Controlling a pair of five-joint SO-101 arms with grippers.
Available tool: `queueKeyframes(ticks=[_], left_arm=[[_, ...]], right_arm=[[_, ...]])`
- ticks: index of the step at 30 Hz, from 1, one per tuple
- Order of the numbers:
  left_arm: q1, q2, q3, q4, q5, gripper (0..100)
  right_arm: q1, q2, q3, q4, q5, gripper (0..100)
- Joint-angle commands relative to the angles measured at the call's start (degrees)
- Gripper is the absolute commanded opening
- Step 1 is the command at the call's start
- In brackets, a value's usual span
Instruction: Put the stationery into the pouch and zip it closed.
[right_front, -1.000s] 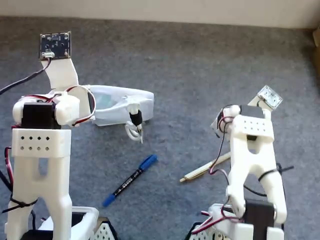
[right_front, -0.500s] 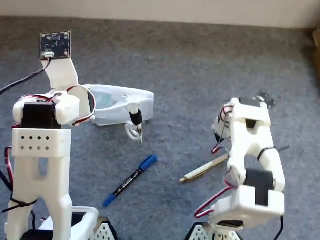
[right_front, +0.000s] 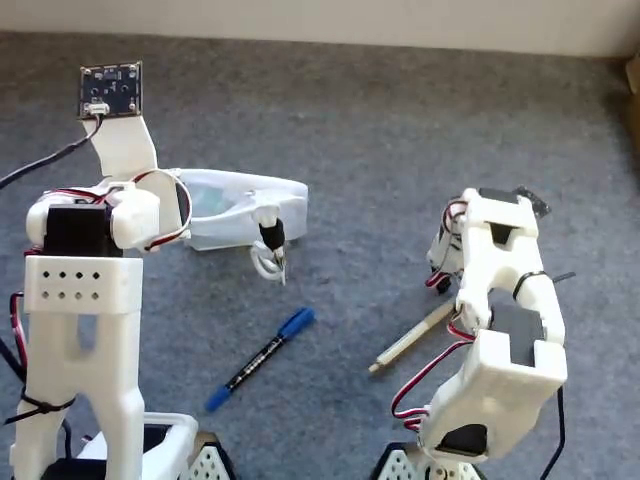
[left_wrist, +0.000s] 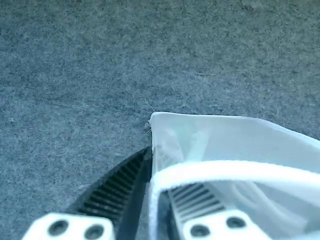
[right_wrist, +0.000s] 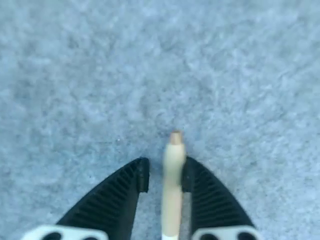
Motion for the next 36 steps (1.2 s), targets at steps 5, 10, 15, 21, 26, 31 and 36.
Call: queueKeyframes(ticks=[5,10,15,21,26,31,36], left_arm=[[-1.2,2.6,4.1,-1.8,0.3,1],[-1.2,2.6,4.1,-1.8,0.3,1],[-1.2,2.4,4.1,-1.8,0.2,1],[-1.2,2.3,4.1,-1.8,0.2,1],[-1.2,2.2,4.1,-1.8,0.3,1],[-1.3,2.2,4.1,-1.8,0.4,1],[-1.4,2.2,4.0,-1.8,0.4,1]], right_arm=[[0.0,0.3,-3.4,-0.7,3.0,0.5],[0.2,-0.9,-3.5,-0.7,5.5,0.5],[-0.1,-10.2,-2.9,-0.7,5.6,0.5],[-0.5,-21.1,2.7,-1.1,5.7,0.5],[-0.7,-27.6,3.7,-0.7,5.7,0.5],[-1.9,-33.4,7.3,-0.9,11.2,0.5],[-6.6,-42.8,11.0,-1.1,12.8,0.5]])
